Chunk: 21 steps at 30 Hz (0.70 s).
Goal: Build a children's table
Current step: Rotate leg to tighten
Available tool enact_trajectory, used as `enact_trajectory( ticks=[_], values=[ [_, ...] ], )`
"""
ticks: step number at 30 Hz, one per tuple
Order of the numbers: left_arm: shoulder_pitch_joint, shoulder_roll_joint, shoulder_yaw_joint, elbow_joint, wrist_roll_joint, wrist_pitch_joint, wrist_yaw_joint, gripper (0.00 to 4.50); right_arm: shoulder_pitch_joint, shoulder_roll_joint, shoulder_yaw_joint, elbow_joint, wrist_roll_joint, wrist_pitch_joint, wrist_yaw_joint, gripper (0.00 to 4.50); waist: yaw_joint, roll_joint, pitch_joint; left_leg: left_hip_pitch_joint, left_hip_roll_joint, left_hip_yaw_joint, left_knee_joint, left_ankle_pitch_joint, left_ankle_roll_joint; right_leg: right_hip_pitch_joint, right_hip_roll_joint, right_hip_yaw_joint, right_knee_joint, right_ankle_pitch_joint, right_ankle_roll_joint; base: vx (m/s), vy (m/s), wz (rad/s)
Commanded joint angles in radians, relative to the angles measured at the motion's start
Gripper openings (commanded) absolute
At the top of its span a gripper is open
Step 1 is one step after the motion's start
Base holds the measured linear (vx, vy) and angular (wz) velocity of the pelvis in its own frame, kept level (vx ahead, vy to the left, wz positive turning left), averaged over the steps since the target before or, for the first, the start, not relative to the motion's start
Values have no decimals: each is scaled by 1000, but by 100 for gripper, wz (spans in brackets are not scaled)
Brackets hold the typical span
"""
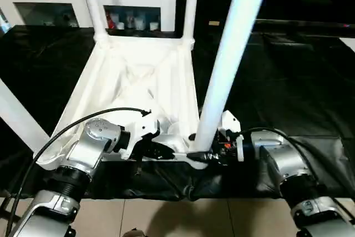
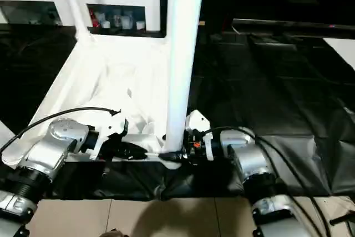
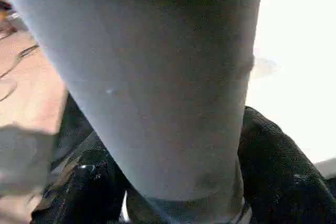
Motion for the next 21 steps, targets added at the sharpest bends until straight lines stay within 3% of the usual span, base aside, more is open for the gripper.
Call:
enact_trajectory(
  ticks=[1,3,6,13,14,17,18,21],
  values=[
    [-14,-91,29,-29,-10,11,189,0,18,111,80,65,-50,15,-106,254,-7,-5,-37,9,54,-26,-67,-214,25,32,-102,55,-91,-294,-165,0,0,0],
    [-4,-113,25,-44,6,26,236,0,-5,153,52,125,-69,11,-244,254,-23,-8,-34,7,53,-35,-76,-245,-4,33,-106,55,-97,-388,-138,0,0,0],
    [9,-149,17,-76,25,59,297,0,-36,213,15,182,-74,31,-399,254,-41,-10,-34,11,53,-37,-78,-274,-12,29,-105,57,-104,-421,-122,0,0,0],
    [10,-206,1,-101,43,79,371,0,-70,296,-2,232,-99,12,-583,254,-48,-9,-40,13,48,-28,-71,-225,9,30,-98,62,-92,-270,-159,0,0,0],
    [9,-211,-2,-103,45,78,374,0,-70,304,3,230,-102,-1,-580,309,-47,-9,-41,13,47,-26,-70,-214,17,30,-97,63,-91,-248,-162,0,0,0],
    [0,-210,-8,-102,46,75,368,0,-72,310,-7,233,-86,-21,-554,323,-47,-1,-42,11,46,-25,-68,-187,25,34,-94,61,-87,-190,-171,0,0,0],
    [-2,-206,-9,-99,42,71,360,0,-69,303,-9,224,-77,-18,-532,351,-48,-3,-43,9,46,-26,-69,-183,29,37,-93,61,-84,-172,-175,0,0,0],
    [-4,-187,-10,-93,31,49,319,0,-59,263,19,202,-99,-55,-484,365,-48,3,-41,11,48,-26,-70,-205,28,35,-92,60,-88,-190,-177,0,0,0]
  ],
)
